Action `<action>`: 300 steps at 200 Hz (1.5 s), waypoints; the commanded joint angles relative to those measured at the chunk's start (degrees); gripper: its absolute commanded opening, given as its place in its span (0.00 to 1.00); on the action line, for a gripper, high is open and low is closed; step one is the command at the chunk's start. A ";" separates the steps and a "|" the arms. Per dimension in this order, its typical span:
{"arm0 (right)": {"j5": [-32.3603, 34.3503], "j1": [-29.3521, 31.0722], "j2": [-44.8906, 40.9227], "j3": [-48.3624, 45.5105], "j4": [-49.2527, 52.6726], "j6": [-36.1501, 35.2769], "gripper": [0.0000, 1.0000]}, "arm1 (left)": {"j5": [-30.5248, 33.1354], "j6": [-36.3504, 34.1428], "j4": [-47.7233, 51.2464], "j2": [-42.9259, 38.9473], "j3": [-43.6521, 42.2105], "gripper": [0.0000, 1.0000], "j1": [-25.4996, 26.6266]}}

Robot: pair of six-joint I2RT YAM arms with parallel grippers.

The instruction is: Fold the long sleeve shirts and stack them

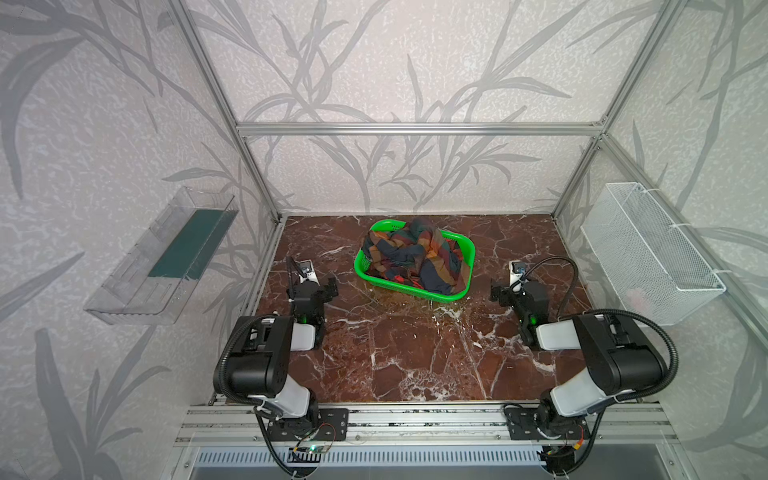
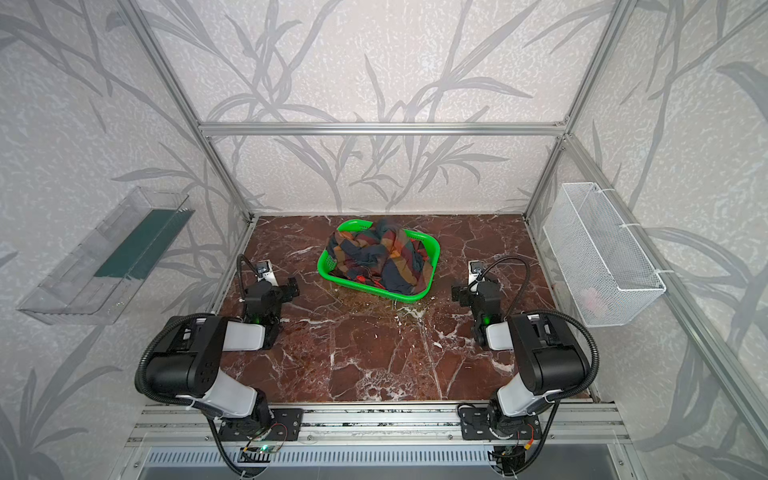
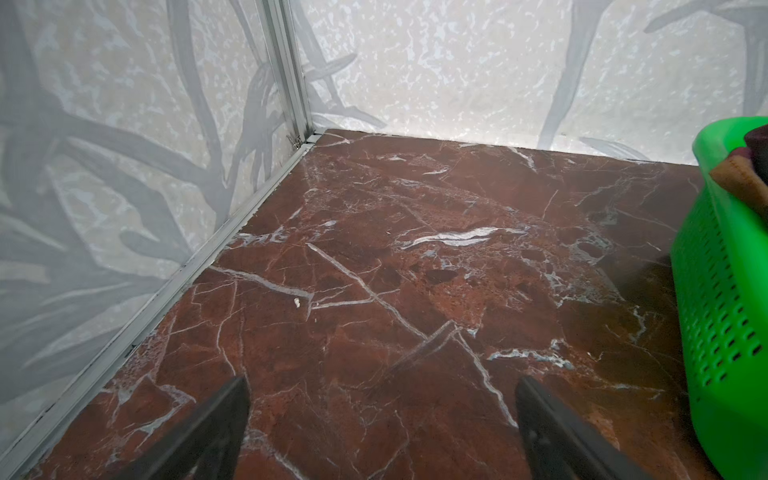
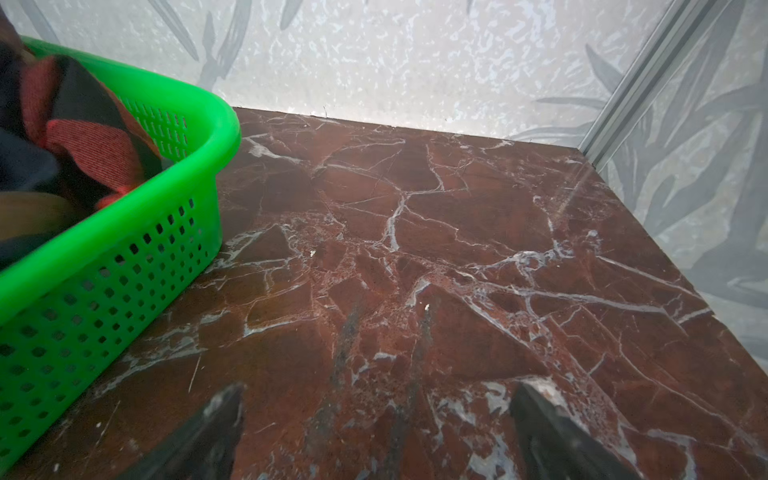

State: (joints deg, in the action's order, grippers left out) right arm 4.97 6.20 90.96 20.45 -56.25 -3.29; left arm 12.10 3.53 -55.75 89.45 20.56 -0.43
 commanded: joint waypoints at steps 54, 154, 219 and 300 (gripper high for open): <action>0.04 0.00 0.01 0.65 -0.71 -0.33 0.99 | -0.15 -1.00 -0.34 0.55 0.28 0.99 -0.19; 0.04 -0.04 0.01 0.66 -0.69 -0.39 0.99 | -0.15 -1.05 -0.35 0.55 0.28 0.99 -0.21; 6.59 2.27 -9.83 9.77 23.64 -1.36 0.99 | -0.23 -1.05 -0.24 0.55 0.27 0.99 -0.27; -14.32 3.57 -23.18 18.24 35.52 32.56 0.99 | 11.40 13.62 42.24 -17.89 20.10 0.99 0.43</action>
State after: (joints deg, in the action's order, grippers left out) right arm 2.35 8.71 65.56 29.43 -34.94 20.36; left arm 18.98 7.55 -31.44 80.05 32.08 0.01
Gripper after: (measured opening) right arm 0.991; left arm 0.992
